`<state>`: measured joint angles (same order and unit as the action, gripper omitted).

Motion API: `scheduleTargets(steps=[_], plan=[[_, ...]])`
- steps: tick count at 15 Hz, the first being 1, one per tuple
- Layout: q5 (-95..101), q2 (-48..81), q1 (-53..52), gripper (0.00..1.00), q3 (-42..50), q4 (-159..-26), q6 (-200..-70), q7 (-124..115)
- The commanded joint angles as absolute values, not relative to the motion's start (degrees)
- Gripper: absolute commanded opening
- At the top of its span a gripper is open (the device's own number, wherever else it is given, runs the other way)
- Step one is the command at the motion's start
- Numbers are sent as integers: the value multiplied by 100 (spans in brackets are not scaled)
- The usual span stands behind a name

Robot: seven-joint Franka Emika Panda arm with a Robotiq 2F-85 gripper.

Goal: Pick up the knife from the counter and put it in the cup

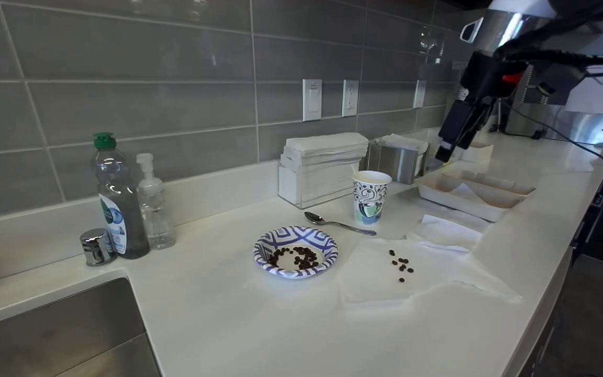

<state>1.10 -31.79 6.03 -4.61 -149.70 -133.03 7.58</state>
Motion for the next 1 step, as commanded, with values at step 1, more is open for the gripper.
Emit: scheduleTargets(steps=[1], plan=[[246,-3187,344,100,-203,-14868,-13149,653]])
